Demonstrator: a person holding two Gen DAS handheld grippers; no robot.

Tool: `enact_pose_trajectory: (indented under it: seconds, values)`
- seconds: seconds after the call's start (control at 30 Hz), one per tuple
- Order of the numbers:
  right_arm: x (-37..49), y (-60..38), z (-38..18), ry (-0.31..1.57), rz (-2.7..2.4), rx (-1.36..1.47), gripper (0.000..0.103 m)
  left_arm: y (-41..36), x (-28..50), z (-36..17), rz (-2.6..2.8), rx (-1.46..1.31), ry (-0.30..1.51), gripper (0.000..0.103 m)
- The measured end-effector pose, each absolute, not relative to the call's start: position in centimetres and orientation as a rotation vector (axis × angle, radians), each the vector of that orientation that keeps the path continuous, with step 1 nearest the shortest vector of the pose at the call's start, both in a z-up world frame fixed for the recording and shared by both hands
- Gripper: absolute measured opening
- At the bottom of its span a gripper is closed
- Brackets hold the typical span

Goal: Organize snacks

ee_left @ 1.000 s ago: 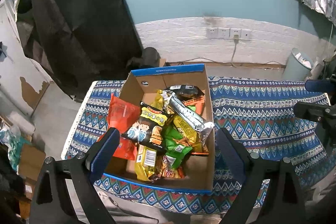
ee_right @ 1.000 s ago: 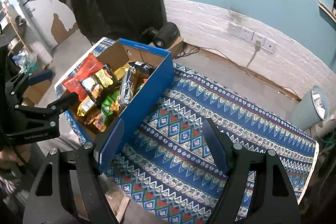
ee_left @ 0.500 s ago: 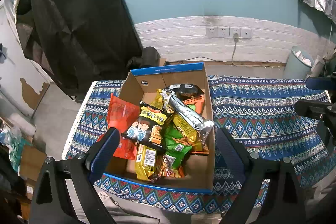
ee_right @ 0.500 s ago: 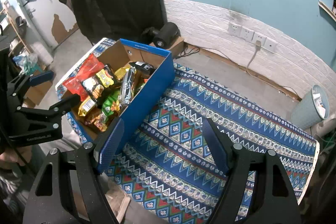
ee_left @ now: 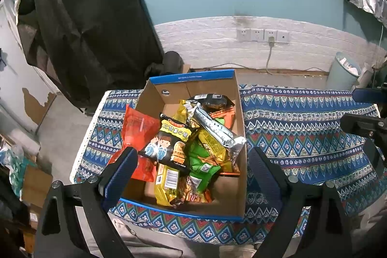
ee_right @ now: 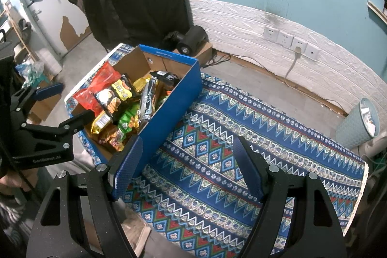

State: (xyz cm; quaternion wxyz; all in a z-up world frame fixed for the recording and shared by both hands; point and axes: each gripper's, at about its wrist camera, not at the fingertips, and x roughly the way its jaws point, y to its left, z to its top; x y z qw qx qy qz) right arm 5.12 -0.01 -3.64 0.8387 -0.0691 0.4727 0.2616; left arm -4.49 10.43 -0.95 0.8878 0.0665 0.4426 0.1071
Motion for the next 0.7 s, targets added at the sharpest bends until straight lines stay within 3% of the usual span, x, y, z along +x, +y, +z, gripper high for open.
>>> enact_pose_trajectory:
  seconds: [0.7]
  values:
    - [4.97, 0.14, -3.64, 1.001, 0.554, -0.146, 0.078, 10.43, -4.55, -1.11, 0.218, 0.136, 0.930, 0.094]
